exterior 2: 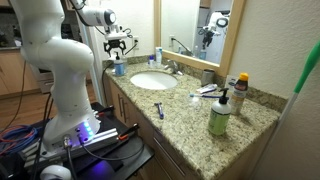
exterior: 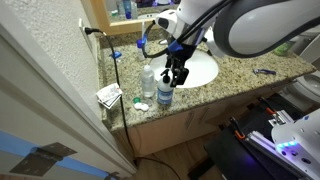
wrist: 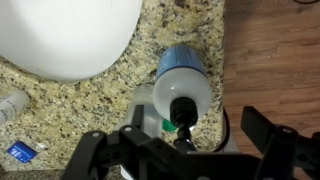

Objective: Pick up the soap bottle and move to forward.

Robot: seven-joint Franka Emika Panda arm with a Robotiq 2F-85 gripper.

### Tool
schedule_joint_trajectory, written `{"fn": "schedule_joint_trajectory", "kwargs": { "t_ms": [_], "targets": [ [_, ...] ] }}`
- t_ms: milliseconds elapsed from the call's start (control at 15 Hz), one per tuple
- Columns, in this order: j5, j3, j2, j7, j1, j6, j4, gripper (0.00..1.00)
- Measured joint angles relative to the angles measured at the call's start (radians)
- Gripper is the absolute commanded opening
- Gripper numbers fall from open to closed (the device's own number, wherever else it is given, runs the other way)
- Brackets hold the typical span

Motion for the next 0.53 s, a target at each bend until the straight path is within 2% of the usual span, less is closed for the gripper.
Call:
{"fn": "schedule_joint_trajectory", "kwargs": {
  "t_ms": [67, 200, 267, 333, 400, 467, 533],
  "targets": [
    [0.0, 0.0, 0.001, 0.0, 0.0, 0.0, 0.0, 0.93],
    [-0.001, 0.0, 0.003, 0.0, 0.0, 0.002, 0.0, 0.8],
    [-0.001, 0.0, 0.006, 0.0, 0.0, 0.003, 0.0, 0.66],
    [-0.001, 0.001, 0.009, 0.0, 0.0, 0.009, 0.0, 0.58],
    [-0.001, 0.001, 0.011, 0.0, 0.0, 0.016, 0.0, 0.8],
    [-0.001, 0.001, 0.014, -0.003, 0.0, 0.025, 0.0, 0.91],
    [-0.001, 0.001, 0.016, -0.005, 0.0, 0.036, 0.0, 0.9]
  ]
}}
